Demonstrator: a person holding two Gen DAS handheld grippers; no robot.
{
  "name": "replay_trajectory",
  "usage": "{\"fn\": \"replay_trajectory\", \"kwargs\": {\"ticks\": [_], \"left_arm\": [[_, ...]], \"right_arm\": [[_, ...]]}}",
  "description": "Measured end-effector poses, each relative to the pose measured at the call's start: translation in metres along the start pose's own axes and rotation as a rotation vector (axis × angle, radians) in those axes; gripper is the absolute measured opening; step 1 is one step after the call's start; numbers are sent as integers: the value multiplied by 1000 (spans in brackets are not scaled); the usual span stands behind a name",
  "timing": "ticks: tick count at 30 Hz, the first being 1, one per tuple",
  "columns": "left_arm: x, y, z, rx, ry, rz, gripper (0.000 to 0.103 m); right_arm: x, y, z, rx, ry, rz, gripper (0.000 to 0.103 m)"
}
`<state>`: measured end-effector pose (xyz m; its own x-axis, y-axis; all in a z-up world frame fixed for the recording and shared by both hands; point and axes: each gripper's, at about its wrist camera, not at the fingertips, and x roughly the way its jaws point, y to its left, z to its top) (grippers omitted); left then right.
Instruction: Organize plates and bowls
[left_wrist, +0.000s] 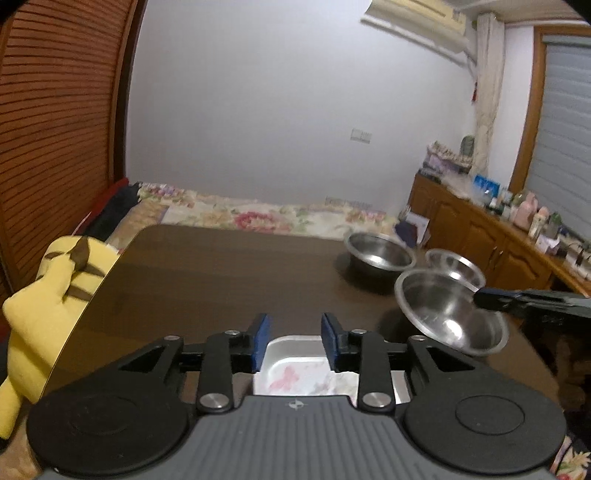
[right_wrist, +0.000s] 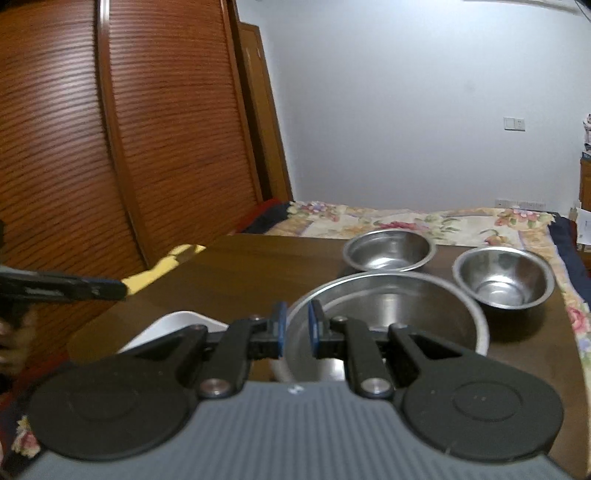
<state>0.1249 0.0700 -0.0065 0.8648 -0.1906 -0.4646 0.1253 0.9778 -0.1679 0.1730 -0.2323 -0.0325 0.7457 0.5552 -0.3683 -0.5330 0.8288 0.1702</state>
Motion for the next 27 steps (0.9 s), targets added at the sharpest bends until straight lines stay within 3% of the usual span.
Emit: {"fn": "replay_trajectory", "kwargs": {"ticks": [6, 8, 10, 14, 17, 22, 27], "left_arm": [[5, 1, 3, 30, -35, -56, 41], [9, 5, 5, 42, -28, -83, 41], [8, 10, 7, 65, -34, -124, 43], [10, 20, 14, 104, -24, -192, 51], [19, 32, 20, 129, -9, -271, 54], [35, 40, 27, 188, 39, -330, 55], [46, 28, 36, 220, 78, -373, 55]], "right_arm": [[-3, -5, -1, 7, -20, -88, 18], [-6, -6, -4, 34, -26, -140, 31], [-11, -1, -6, 60, -33, -201, 34], [-22, 11, -11, 94, -34, -321, 54], [-28, 18, -14, 117, -22, -404, 55], [-31, 22, -13, 172, -26, -518, 55], [-29, 12, -15, 217, -11, -548, 60]]}}
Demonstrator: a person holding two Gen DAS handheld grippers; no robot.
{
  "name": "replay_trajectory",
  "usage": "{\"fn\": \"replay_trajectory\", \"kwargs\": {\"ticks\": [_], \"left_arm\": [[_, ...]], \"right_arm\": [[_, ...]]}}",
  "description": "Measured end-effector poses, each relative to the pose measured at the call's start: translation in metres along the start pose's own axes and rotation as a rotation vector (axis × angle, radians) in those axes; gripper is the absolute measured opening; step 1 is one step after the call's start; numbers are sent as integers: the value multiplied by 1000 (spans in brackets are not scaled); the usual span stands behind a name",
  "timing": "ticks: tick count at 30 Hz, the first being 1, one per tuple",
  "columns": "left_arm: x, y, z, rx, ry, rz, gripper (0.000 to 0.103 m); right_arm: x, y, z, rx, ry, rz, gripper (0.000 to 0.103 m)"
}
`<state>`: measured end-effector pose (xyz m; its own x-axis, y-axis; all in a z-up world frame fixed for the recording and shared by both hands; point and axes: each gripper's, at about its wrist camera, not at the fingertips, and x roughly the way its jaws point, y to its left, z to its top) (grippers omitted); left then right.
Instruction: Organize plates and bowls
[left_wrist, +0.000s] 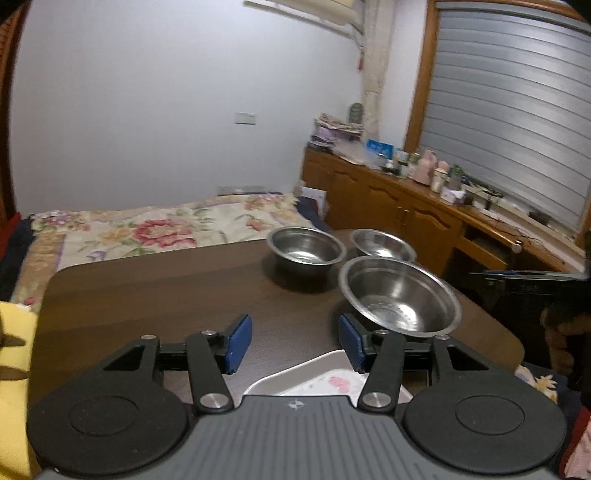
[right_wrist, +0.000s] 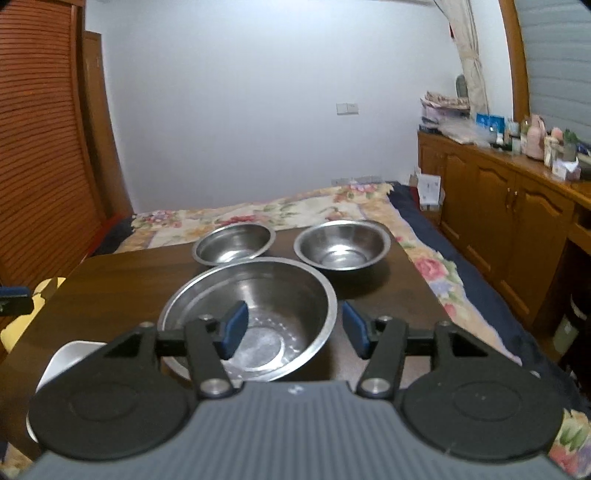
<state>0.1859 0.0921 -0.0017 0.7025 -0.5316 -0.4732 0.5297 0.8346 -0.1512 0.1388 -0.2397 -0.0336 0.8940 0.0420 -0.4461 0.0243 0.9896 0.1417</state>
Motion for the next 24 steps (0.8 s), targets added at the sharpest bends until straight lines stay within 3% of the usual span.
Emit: {"fn": "replay_trajectory", "kwargs": {"ticks": [4, 11, 15, 19, 24], "left_arm": [[16, -17, 6, 44, -5, -8, 55], [68, -49, 21, 17, 18, 15, 53], [110, -61, 22, -18, 87, 62, 40], [139, -63, 19, -53, 153, 98, 28], [152, -64, 17, -99, 222, 73, 21]], "right_arm": [[15, -9, -1, -4, 5, -9, 60], [51, -31, 0, 9, 67, 41, 60], [65, -43, -2, 60, 101, 88, 58], [72, -48, -6, 87, 124, 140, 48], [73, -54, -11, 142, 149, 227, 30]]}}
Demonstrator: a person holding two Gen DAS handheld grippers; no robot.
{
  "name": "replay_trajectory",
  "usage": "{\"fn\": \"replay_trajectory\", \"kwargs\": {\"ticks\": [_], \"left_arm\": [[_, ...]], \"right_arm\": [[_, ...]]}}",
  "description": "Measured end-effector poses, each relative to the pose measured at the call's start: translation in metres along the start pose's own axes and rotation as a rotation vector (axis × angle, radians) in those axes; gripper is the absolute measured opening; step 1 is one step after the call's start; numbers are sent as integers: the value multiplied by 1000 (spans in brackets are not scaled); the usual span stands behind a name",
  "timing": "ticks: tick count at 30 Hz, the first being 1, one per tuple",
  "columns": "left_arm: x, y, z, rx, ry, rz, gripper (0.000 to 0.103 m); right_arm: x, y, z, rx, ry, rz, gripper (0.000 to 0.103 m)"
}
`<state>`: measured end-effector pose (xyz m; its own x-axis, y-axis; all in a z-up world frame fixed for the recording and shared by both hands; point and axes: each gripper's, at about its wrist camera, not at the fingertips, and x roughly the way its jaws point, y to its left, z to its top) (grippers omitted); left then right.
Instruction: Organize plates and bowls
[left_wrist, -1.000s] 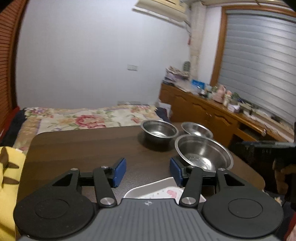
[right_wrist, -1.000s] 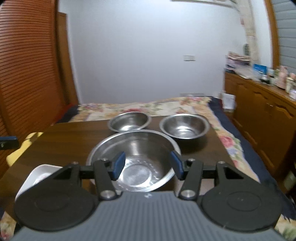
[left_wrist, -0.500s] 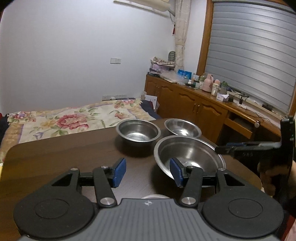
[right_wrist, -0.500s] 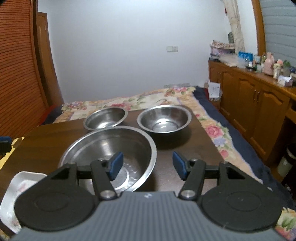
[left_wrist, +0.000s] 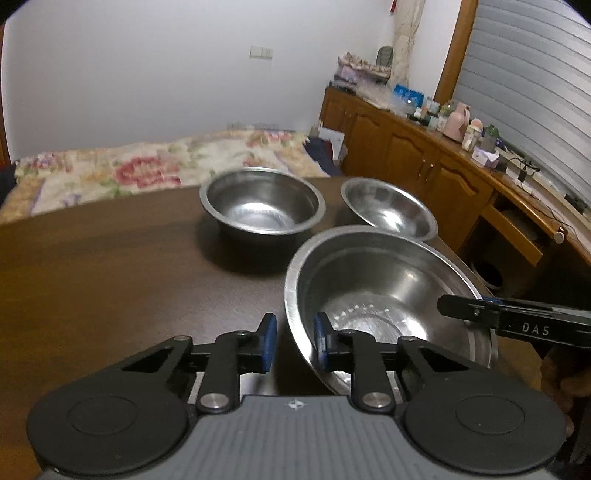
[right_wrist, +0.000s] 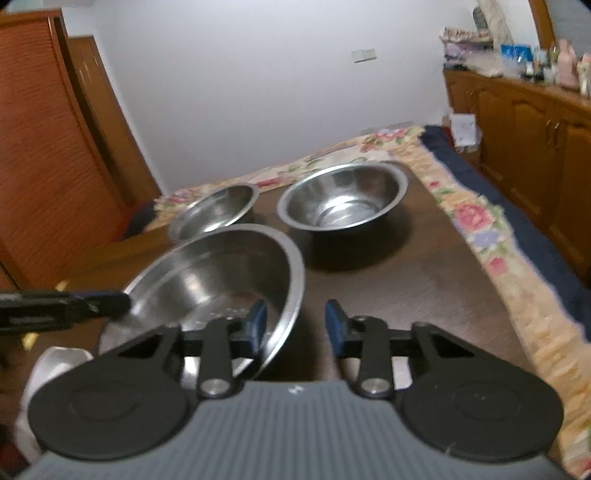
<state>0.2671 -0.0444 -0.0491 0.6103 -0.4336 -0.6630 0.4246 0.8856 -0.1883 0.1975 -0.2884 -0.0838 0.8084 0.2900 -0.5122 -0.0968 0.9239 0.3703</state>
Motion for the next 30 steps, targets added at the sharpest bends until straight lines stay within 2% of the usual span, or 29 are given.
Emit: {"fn": "replay_trajectory", "kwargs": {"ticks": [2, 3, 8, 17, 30], "left_arm": [[0, -8, 0, 16, 11, 3, 18], [-1, -10, 0, 20, 15, 8, 18], [-11, -8, -2, -10, 16, -15, 18], [-49, -22, -22, -19, -32, -39, 18], [-56, -33, -66, -31, -21, -26, 21]], "right_arm": [[-1, -1, -1, 18, 7, 40, 20], [-2, -1, -1, 31, 9, 50, 20], [-13, -5, -1, 82, 1, 95, 18], [-48, 7, -8, 45, -19, 114, 18], [-46, 5, -26, 22, 24, 101, 18]]}}
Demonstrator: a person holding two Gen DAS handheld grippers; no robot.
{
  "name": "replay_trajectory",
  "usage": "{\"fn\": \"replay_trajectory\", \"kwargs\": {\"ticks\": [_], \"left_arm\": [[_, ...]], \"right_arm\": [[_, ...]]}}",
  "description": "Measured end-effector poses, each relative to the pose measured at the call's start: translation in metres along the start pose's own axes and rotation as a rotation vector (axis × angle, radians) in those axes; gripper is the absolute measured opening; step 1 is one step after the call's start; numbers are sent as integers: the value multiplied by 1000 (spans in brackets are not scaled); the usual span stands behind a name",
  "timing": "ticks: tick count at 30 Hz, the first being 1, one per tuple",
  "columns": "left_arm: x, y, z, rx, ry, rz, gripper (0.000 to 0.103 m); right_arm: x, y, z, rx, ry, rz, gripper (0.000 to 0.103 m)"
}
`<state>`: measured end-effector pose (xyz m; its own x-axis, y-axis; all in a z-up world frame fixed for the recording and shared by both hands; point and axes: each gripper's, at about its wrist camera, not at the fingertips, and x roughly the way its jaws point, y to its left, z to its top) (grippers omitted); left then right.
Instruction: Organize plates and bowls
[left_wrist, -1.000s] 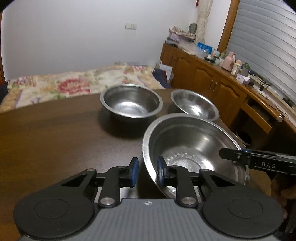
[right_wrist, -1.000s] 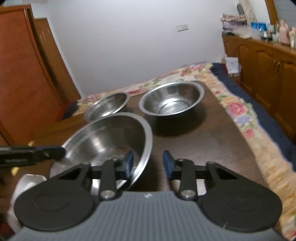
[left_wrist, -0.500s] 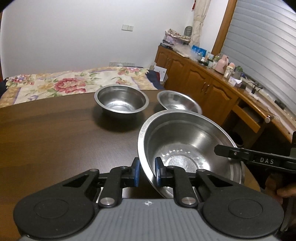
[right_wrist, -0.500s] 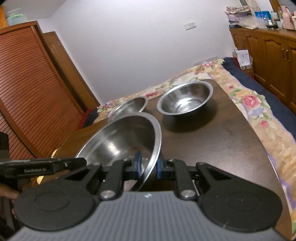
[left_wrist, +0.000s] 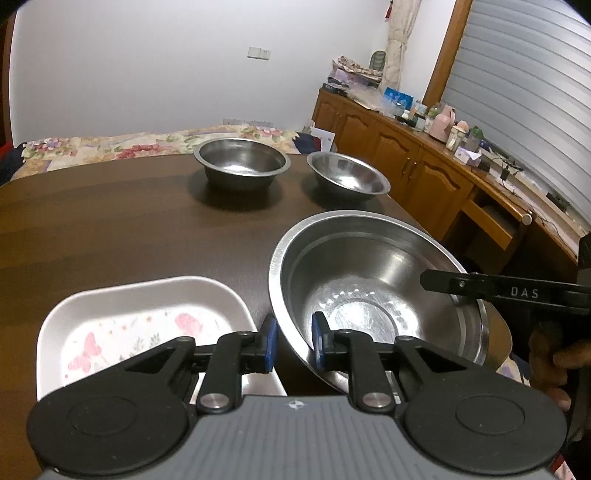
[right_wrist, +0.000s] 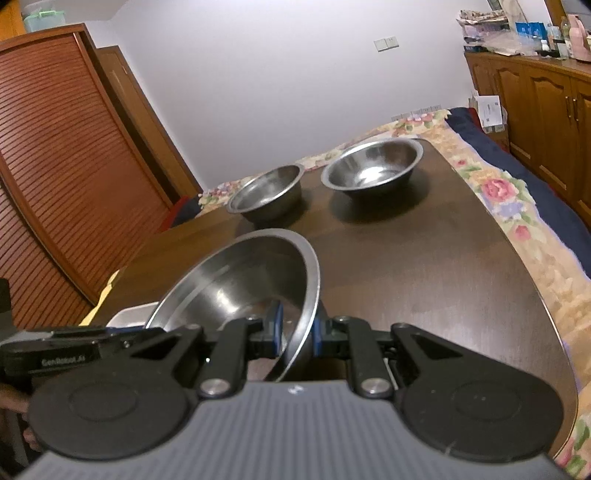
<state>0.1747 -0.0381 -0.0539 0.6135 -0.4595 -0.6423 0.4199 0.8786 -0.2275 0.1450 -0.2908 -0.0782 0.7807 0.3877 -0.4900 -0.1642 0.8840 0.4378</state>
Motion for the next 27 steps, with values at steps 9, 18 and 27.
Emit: {"fn": "replay_trajectory", "kwargs": {"ticks": [9, 18, 27], "left_arm": [[0, -1, -2, 16, -16, 2, 21], [-1, -3, -6, 17, -30, -2, 22], [-3, -4, -8, 16, -38, -2, 22]], "right_arm": [[0, -5, -9, -9, 1, -12, 18], [2, -9, -13, -3, -8, -17, 18], [4, -6, -15, -18, -6, -28, 18]]}}
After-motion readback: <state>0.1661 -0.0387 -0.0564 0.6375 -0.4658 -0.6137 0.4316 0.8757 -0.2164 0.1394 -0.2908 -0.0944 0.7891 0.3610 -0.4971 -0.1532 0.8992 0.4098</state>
